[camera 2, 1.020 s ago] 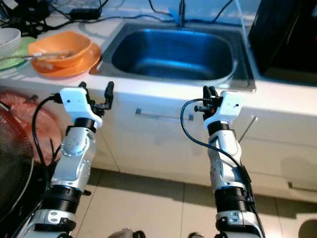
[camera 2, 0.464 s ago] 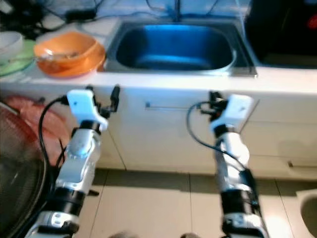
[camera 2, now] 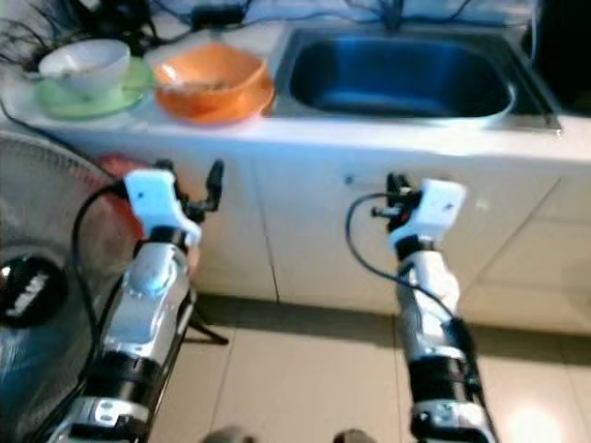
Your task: Kitchen organization
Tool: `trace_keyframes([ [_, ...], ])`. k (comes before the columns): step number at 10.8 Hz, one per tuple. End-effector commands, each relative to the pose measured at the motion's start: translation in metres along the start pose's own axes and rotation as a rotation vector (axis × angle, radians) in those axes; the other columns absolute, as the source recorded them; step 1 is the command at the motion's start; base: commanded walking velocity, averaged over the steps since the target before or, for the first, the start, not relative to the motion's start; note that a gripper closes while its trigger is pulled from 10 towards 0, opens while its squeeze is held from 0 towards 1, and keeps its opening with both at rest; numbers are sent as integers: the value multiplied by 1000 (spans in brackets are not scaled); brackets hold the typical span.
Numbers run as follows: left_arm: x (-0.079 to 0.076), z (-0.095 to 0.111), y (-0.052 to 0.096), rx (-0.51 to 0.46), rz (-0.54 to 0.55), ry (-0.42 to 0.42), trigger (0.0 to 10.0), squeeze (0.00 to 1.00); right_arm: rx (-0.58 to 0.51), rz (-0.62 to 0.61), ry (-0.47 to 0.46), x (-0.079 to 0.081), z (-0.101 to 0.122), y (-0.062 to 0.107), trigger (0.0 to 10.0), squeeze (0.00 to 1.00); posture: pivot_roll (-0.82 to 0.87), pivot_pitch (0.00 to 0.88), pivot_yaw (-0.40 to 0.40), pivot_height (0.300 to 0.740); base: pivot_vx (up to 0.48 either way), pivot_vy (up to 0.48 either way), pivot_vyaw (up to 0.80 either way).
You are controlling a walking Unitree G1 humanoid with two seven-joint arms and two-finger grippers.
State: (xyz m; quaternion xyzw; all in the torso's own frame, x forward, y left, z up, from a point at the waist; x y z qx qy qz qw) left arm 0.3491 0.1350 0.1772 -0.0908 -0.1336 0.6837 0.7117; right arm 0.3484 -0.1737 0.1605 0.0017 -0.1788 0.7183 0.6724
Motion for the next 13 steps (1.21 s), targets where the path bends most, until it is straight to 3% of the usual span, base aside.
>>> trace_keyframes([
  [1, 9, -1, 2, 6, 30, -20, 10000, 0, 1, 17, -16, 7, -1, -1, 10000, 0, 57, 168, 44, 740, 0, 0, 0],
  [4, 9, 1, 3, 0, 30, -12, 10000, 0, 5, 15, -16, 7, -1, 0, 10000, 0, 57, 172, 44, 740, 0, 0, 0],
  [12, 9, 6, 1, -20, 18, -20, 10000, 0, -1, 5, -20, 5, -1, -1, 10000, 0, 67, 158, 52, 740, 433, 0, 0],
  [13, 8, 9, 1, -37, 9, -27, 10000, 0, 1, 7, -20, 6, -2, -1, 10000, 0, 69, 162, 51, 740, 0, 0, 0],
])
Point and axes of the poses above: a point about 5 cm out from each wrist's last joint towards the gripper, its own y axis pointing back from the gripper into the wrist, its own z axis along the axis of the wrist's last joint, x = y × z, the point moved 1 cm from there along -y, pointing out of the wrist towards the gripper, and after that the axes turned 4 degrees about -y, right-handed, at the moved point
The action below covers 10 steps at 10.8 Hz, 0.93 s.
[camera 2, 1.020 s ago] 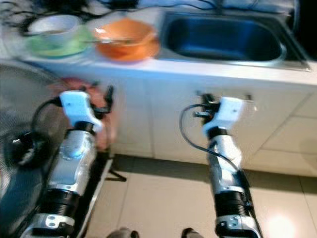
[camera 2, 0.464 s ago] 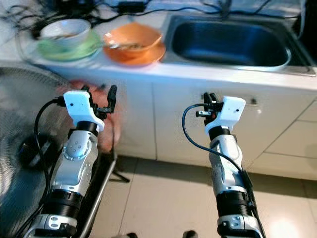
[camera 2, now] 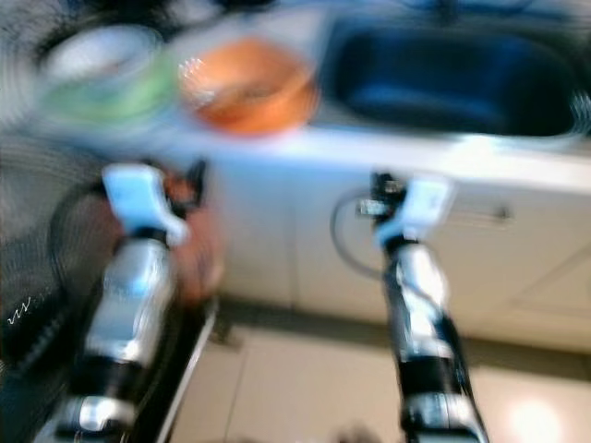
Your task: Kitchen organization
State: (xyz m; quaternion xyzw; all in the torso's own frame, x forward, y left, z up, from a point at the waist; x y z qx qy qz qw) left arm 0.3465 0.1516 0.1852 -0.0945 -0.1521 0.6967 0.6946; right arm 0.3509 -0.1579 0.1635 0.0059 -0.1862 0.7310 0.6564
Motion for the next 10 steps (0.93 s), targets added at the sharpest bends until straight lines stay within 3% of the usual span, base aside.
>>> trace_keyframes([
  [1, -10, 3, 1, -16, -32, 3, 10000, 0, 3, -31, 2, -9, 0, 4, 10000, 0, 68, 164, 50, 740, 0, 0, 0],
  [10, -13, 1, 5, -6, -55, 4, 10000, 0, 7, -41, 5, -11, -1, 5, 10000, 0, 63, 176, 49, 740, 0, 0, 0],
])
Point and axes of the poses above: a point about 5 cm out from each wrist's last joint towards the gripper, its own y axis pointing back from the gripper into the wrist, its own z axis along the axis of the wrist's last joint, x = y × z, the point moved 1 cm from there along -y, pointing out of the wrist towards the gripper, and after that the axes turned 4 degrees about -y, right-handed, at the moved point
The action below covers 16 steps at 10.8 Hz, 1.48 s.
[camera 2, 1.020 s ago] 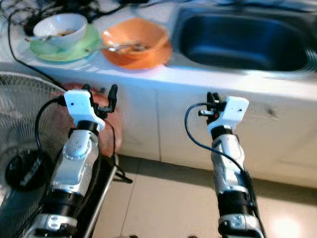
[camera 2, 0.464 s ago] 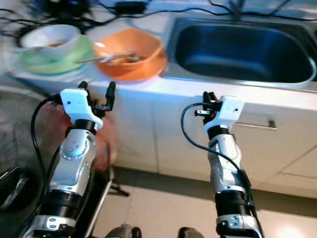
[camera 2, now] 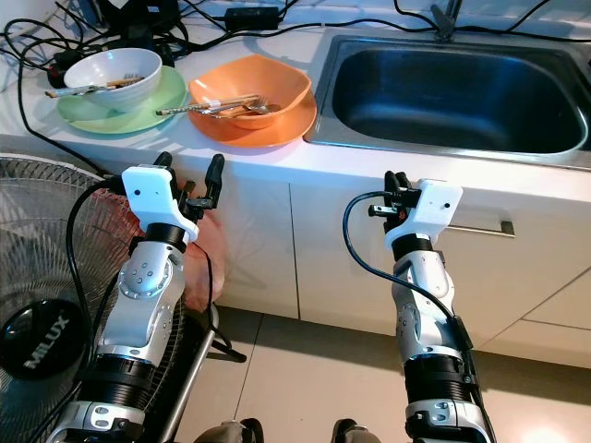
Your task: Kitchen organization
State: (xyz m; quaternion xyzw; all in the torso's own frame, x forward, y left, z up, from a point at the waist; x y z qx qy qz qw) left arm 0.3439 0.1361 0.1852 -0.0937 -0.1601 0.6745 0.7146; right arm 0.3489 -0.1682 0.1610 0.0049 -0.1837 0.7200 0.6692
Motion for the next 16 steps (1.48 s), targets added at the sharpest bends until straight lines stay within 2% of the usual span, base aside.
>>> trace_keyframes([
  [1, -2, 5, 1, -25, -23, -28, 10000, 0, 2, -8, -6, -1, 0, 0, 10000, 0, 67, 176, 47, 740, 0, 0, 0],
  [3, -9, 6, 0, -28, -68, -30, 10000, 0, 0, -7, -7, -1, 0, 0, 10000, 0, 68, 174, 47, 740, 0, 0, 0],
  [4, -23, 6, 2, -37, -164, -57, 10000, 0, 1, -7, -8, -1, 0, 0, 10000, 0, 67, 172, 46, 740, 0, 0, 0],
  [5, -32, 11, 1, -66, -194, -89, 10000, 0, 1, -5, -9, 0, 0, 0, 10000, 0, 65, 171, 47, 740, 0, 0, 0],
  [9, -22, 31, -8, -154, -110, -132, 10000, 0, 0, -8, -12, 0, -1, 0, 10000, 0, 67, 165, 51, 740, 0, 0, 0],
  [11, -23, 33, -13, -168, -111, -125, 10000, 0, -3, -8, -13, 0, -1, 0, 10000, 0, 63, 156, 52, 740, 0, 0, 0],
  [14, -18, 39, -32, -179, -56, -154, 10000, 0, -1, -6, -15, 1, -1, 1, 10000, 0, 67, 156, 51, 740, 0, 0, 0],
  [16, -12, 30, -40, -134, -12, -85, 10000, 0, 2, -4, -16, 2, -2, 1, 10000, 0, 61, 161, 47, 740, 0, 0, 0],
])
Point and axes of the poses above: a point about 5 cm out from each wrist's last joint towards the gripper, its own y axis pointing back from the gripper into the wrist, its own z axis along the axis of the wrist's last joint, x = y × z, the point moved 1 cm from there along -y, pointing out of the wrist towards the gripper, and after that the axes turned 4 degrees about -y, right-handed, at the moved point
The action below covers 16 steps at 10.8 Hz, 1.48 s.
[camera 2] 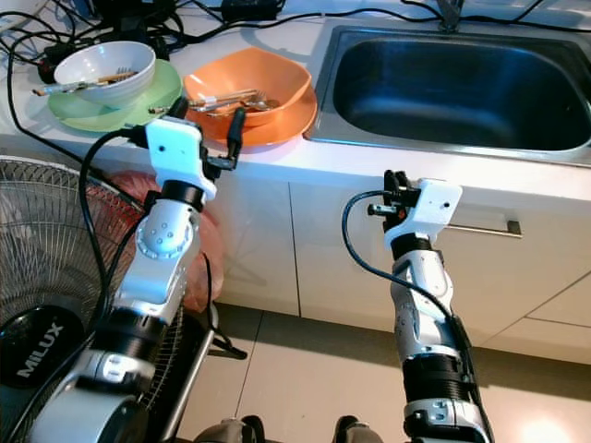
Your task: Kitchen organization
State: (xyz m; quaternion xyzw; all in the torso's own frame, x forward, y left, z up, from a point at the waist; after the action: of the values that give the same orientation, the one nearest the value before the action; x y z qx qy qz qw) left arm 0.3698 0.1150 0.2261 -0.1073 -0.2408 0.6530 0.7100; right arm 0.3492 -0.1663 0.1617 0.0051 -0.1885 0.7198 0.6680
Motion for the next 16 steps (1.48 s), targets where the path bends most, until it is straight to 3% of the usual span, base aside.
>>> trace_keyframes([
  [1, 4, -4, -1, 10, 27, 12, 10000, 0, 9, -5, -8, 0, -2, 1, 10000, 0, 61, 161, 47, 740, 0, 0, 0],
  [5, 0, -4, -7, -11, 10, 16, 10000, 0, 4, -12, -1, -3, 0, 2, 10000, 0, 49, 166, 44, 740, 0, 0, 0],
  [7, -1, 11, -13, -76, 2, 14, 10000, 0, 3, -13, -4, -3, 0, 3, 10000, 0, 53, 168, 43, 740, 0, 0, 0],
  [12, -5, -5, -20, -2, -20, 54, 10000, 0, 6, -17, -1, -4, -1, 5, 10000, 0, 45, 172, 41, 740, 0, 0, 0],
  [16, -5, -7, -23, -1, -27, 58, 10000, 0, 9, -15, 3, -3, -2, 5, 10000, 0, 41, 171, 40, 740, 0, 0, 0],
])
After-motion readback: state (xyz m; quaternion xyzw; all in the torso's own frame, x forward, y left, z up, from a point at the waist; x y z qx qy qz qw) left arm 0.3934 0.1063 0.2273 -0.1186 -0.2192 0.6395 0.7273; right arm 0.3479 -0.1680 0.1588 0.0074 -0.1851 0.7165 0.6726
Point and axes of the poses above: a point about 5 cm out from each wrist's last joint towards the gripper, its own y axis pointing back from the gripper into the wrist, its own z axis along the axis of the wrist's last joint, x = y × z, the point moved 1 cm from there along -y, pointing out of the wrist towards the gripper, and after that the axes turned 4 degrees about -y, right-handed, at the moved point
